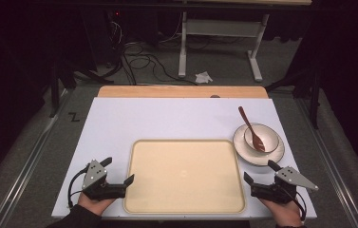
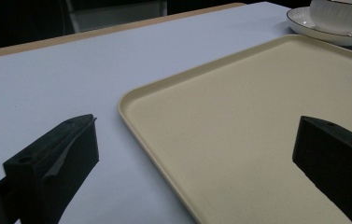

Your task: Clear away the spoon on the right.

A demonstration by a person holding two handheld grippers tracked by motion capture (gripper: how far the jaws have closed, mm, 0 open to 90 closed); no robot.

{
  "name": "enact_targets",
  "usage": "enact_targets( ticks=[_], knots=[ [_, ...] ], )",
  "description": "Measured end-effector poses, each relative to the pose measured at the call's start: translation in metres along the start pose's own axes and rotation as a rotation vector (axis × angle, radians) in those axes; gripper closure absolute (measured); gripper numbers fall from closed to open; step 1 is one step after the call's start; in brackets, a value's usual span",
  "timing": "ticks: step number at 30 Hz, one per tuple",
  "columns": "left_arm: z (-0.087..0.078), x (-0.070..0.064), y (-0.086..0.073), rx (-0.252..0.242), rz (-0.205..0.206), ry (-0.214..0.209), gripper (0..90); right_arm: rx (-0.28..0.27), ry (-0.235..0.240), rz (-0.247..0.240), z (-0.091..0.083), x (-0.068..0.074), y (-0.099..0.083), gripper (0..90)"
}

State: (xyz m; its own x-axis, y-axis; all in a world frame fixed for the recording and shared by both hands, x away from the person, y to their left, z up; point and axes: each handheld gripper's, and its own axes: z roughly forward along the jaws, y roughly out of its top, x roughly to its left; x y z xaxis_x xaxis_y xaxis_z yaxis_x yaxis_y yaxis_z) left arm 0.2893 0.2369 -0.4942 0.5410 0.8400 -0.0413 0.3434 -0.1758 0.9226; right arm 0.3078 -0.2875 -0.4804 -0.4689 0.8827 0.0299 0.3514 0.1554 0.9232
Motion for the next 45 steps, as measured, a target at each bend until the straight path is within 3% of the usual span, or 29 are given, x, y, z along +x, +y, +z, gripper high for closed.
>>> enact_targets(
  ticks=[21, 25, 32, 37, 38, 40, 43, 45],
  knots=[
    [0.000, 0.000, -0.001, 0.007, 0.002, -0.007, 0.9, -0.019, -0.002, 0.014, 0.001, -0.003, 0.000, 1.1],
    [0.000, 0.000, 0.000, 0.004, 0.001, -0.007, 0.9, -0.010, -0.018, 0.016, 0.000, -0.003, 0.001, 5.6],
    [0.000, 0.000, 0.000, 0.004, 0.006, -0.012, 0.9, -0.008, -0.023, 0.029, -0.006, -0.004, 0.006, 22.2],
    [-0.001, 0.000, 0.000, 0.001, 0.005, -0.012, 0.9, -0.026, -0.041, 0.009, -0.010, -0.001, 0.009, 40.6],
    [-0.001, 0.000, 0.000, 0.001, 0.005, -0.012, 0.9, -0.039, -0.053, 0.002, -0.012, 0.001, 0.011, 50.8],
    [0.000, 0.000, 0.000, 0.001, 0.005, -0.011, 0.9, -0.044, -0.062, -0.005, -0.012, 0.002, 0.012, 55.0],
    [0.000, 0.000, 0.000, 0.000, 0.005, -0.014, 0.9, -0.024, -0.096, -0.021, -0.009, 0.004, 0.019, 70.9],
    [0.000, 0.000, 0.000, 0.000, 0.005, -0.015, 0.9, -0.023, -0.100, -0.016, -0.008, 0.004, 0.021, 73.1]
  ],
)
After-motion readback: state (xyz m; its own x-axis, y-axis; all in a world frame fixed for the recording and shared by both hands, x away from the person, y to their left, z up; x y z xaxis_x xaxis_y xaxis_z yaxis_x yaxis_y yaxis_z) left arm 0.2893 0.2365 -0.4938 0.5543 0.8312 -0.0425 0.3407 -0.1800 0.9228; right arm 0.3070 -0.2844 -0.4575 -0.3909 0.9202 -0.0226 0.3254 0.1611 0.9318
